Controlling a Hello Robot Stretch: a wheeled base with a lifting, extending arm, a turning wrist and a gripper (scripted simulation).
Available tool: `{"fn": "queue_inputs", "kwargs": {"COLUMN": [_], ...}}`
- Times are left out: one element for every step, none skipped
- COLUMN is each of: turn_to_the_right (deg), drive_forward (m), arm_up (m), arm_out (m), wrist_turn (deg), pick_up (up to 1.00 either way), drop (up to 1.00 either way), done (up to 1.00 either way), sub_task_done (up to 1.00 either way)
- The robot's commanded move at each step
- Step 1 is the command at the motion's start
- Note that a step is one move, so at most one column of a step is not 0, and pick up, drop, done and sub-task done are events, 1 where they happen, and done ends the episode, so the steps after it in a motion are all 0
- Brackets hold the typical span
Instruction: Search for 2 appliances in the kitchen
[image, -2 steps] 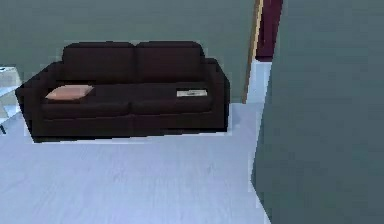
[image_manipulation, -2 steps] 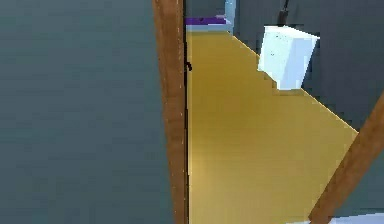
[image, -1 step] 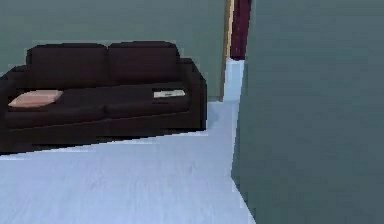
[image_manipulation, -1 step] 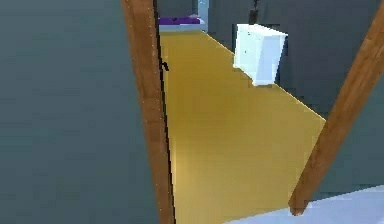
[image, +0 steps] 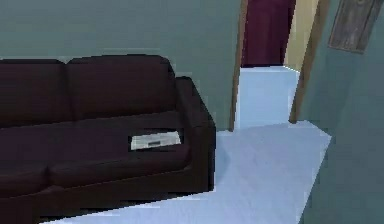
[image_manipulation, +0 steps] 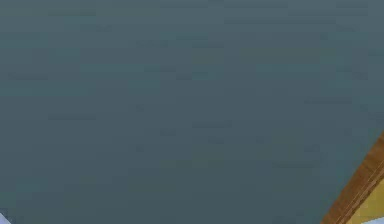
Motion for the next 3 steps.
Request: {"fn": "queue_inputs", "kwargs": {"turn_to_the_right": [3.0, 0.0, 24.0], "drive_forward": [0.00, 0.60, 0.00], "arm_up": [0.00, 0.00, 0.00], "arm_out": [0.00, 0.00, 0.00], "wrist_turn": [0.0, 0.0, 0.0], "pick_up": [0.00, 0.00, 0.00], "drop": [0.00, 0.00, 0.00], "done": [0.00, 0.00, 0.00], "sub_task_done": [0.00, 0.00, 0.00]}}
